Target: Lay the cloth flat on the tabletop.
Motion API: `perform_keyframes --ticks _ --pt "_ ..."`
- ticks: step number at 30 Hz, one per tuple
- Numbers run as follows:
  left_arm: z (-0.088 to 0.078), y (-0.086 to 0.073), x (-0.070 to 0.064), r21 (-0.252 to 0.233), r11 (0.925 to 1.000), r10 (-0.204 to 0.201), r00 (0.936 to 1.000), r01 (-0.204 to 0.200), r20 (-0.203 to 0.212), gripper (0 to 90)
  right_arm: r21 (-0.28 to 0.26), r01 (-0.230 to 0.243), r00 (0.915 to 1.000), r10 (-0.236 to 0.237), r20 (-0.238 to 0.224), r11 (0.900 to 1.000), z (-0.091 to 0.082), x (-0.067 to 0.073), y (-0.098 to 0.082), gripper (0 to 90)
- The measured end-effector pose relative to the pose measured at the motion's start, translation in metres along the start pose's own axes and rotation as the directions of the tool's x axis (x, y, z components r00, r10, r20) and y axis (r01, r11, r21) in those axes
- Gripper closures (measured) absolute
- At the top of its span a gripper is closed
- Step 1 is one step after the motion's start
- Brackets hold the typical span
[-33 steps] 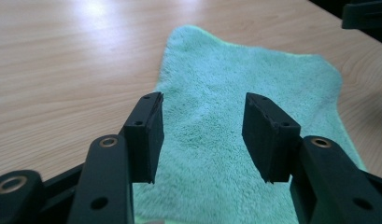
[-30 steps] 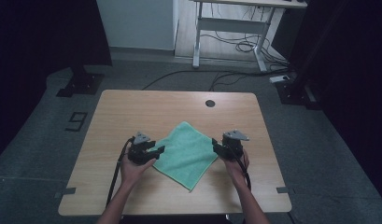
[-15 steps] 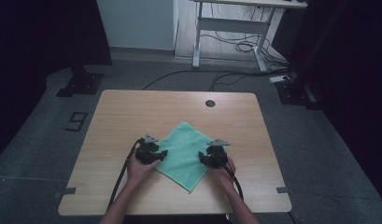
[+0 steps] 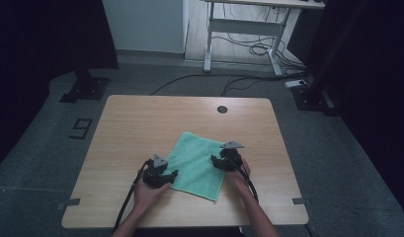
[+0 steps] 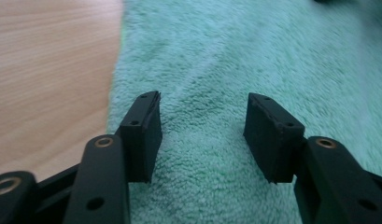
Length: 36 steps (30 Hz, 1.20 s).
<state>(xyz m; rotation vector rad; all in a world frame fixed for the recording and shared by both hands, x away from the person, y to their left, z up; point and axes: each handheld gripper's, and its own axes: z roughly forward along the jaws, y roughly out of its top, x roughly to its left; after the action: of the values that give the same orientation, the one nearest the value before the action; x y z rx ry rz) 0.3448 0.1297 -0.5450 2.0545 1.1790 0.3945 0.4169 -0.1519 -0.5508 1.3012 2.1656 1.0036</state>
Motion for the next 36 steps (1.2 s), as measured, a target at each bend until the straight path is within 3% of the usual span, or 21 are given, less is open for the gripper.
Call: perform_keyframes --ticks 2,3,5,8,10,11,12,13,17,21,25,36 --pt "-0.001 0.0 -0.001 0.004 1.0 -0.005 0.9999 0.004 0.009 44.3 0.005 0.001 1.0 -0.001 -0.002 1.0 0.002 -0.001 0.003 43.7" --pt "-0.003 0.0 -0.001 0.016 0.9996 -0.023 0.9989 0.022 0.042 44.5 0.006 0.0 0.9999 0.0 -0.01 1.0 0.006 -0.003 0.006 43.5" --pt "-0.006 0.002 0.001 0.002 0.9992 -0.04 0.9971 0.04 0.064 46.2 0.017 0.005 0.9999 -0.005 -0.016 1.0 0.006 -0.003 0.008 42.2" --pt "-0.008 0.008 0.006 -0.024 0.9986 -0.047 0.9974 0.048 0.054 47.4 -0.018 -0.005 0.9996 0.005 -0.026 1.0 -0.002 -0.001 0.009 41.8" --pt "-0.006 0.02 0.016 -0.044 0.9962 -0.071 0.9949 0.075 0.071 47.7 -0.034 -0.005 0.9995 0.004 -0.032 0.999 -0.007 0.0 0.009 41.8" --pt "-0.001 0.03 0.022 -0.054 0.9948 -0.083 0.9948 0.086 0.059 48.8 -0.063 -0.015 0.9993 0.013 -0.037 0.998 -0.018 0.005 0.008 41.2" --pt "-0.001 0.03 0.022 -0.054 0.9948 -0.083 0.9948 0.086 0.059 49.2 -0.063 -0.015 0.9993 0.013 -0.037 0.998 -0.018 0.005 0.008 41.2" --pt "0.004 0.036 0.026 -0.05 0.9936 -0.098 0.9932 0.101 0.062 49.8 -0.092 -0.025 0.9984 0.02 -0.052 0.995 -0.032 0.012 0.002 41.2" --pt "0.019 0.052 0.034 -0.049 0.9908 -0.124 0.9913 0.126 0.045 50.9 -0.098 -0.008 0.9969 0.0 -0.079 0.995 -0.045 0.023 -0.009 40.7" --pt "0.036 0.06 0.034 -0.013 0.996 -0.088 0.9961 0.088 0.003 52.5 -0.089 -0.009 0.9955 0.001 -0.094 0.996 -0.056 0.036 -0.029 41.6" --pt "0.045 0.058 0.035 0.015 0.9967 -0.08 0.9967 0.08 -0.012 53.5 -0.063 0.0 0.9936 -0.007 -0.112 0.998 -0.057 0.044 -0.041 41.6" --pt "0.037 0.04 0.021 0.016 0.9998 -0.007 0.9976 0.009 -0.07 57.5 -0.014 0.078 0.9926 -0.079 -0.092 0.997 -0.052 0.051 -0.047 44.4"
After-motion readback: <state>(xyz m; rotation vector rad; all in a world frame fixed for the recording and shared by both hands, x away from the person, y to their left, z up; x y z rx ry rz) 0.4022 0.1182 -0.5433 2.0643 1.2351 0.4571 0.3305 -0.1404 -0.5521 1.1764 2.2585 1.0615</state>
